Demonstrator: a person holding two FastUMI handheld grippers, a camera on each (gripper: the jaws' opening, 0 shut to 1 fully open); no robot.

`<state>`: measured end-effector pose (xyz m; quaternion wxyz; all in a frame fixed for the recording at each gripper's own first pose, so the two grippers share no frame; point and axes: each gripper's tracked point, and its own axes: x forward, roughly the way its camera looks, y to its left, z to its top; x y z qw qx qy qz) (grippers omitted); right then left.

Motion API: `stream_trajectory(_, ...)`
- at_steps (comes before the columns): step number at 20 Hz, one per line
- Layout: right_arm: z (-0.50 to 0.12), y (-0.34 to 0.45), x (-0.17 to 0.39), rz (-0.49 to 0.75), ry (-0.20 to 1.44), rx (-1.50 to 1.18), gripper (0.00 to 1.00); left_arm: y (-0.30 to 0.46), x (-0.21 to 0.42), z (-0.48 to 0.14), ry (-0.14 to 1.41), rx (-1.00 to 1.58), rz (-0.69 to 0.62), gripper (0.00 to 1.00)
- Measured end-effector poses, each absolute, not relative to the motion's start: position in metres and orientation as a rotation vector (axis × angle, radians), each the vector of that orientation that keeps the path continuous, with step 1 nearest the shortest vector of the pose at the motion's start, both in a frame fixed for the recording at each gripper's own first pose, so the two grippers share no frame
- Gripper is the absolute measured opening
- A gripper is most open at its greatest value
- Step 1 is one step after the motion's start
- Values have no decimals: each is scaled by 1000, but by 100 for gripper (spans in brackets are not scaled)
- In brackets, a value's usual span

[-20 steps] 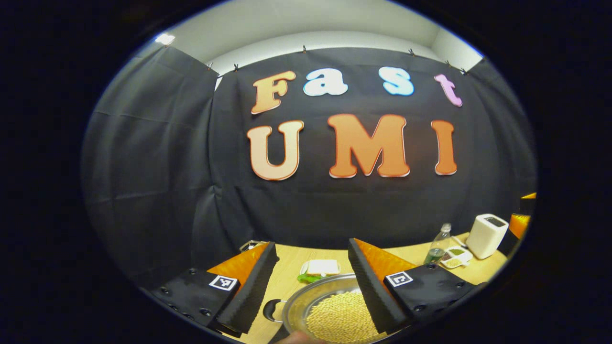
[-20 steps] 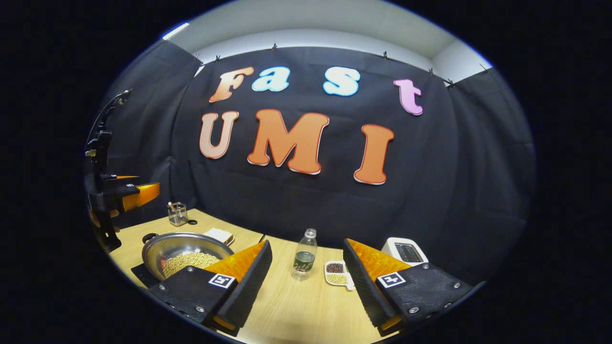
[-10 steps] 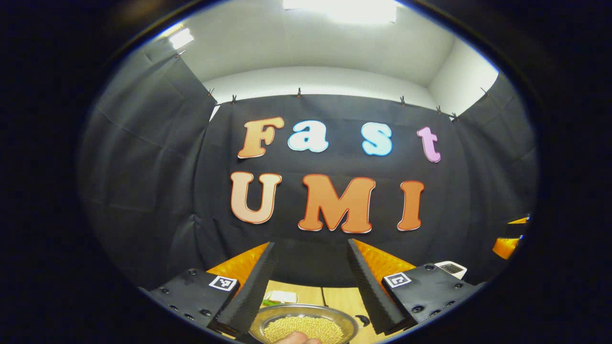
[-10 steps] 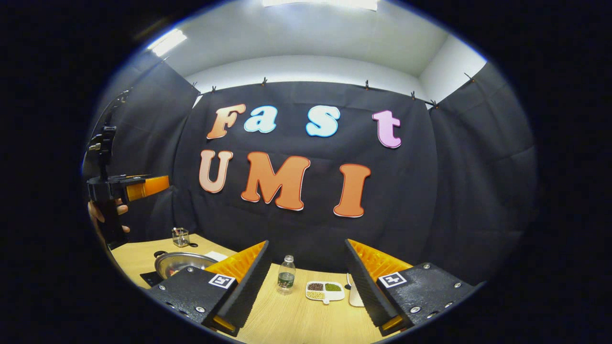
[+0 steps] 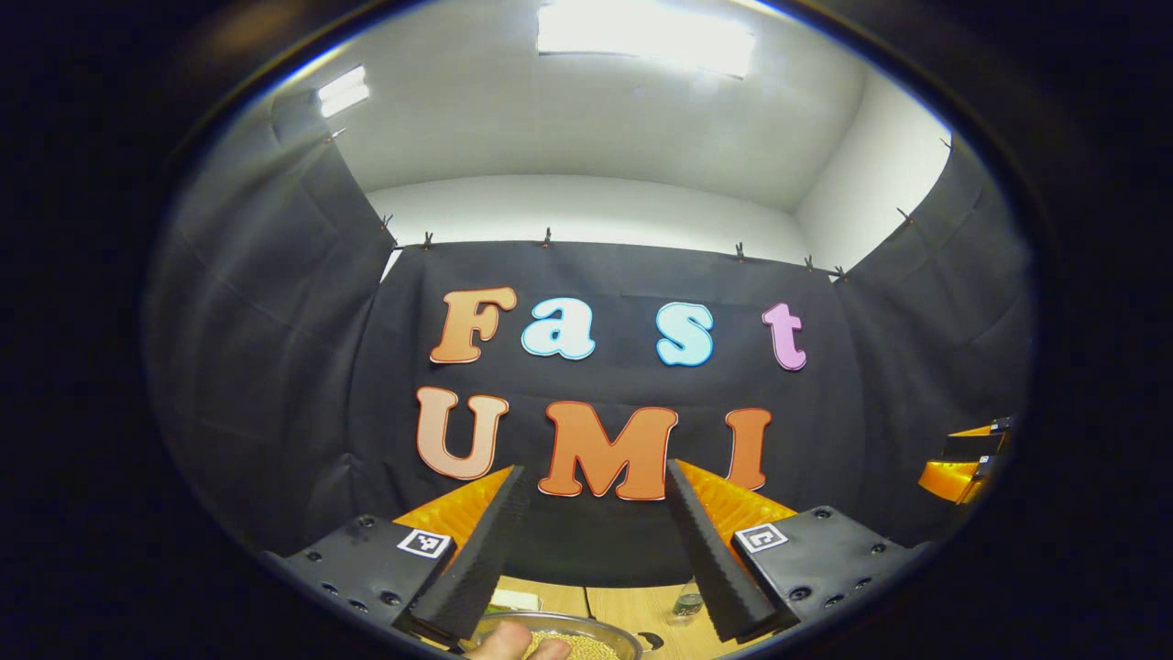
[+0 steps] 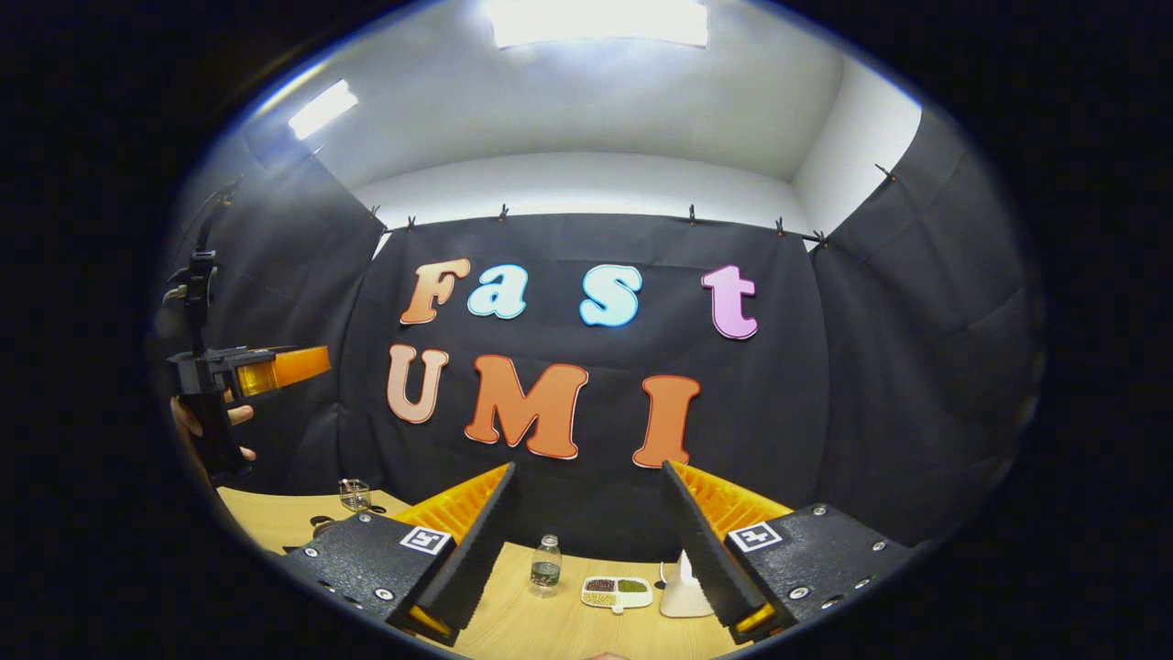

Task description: First push the handle of the pot to place it horizontally, then grasp the pot with both hands and set it on the induction cooktop.

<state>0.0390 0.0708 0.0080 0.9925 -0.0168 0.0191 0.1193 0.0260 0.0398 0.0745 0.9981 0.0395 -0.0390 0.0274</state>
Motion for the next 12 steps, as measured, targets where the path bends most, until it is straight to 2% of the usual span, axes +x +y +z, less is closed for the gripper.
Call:
stream_trajectory(1,8,72,39,244,48,-29,92,41,25,77,-80,81,58,100)
stream_trajectory(7,9,60,49,208,55,1,94,45,24,81,-65,41,57,100)
stream_trajectory(8,10,57,50,200,47,0,94,47,23,80,-65,43,61,97)
stream_trajectory(10,10,59,50,207,36,1,94,47,25,75,-51,41,57,100)
stream_trajectory(12,10,62,52,215,31,10,94,48,24,71,-46,49,57,97)
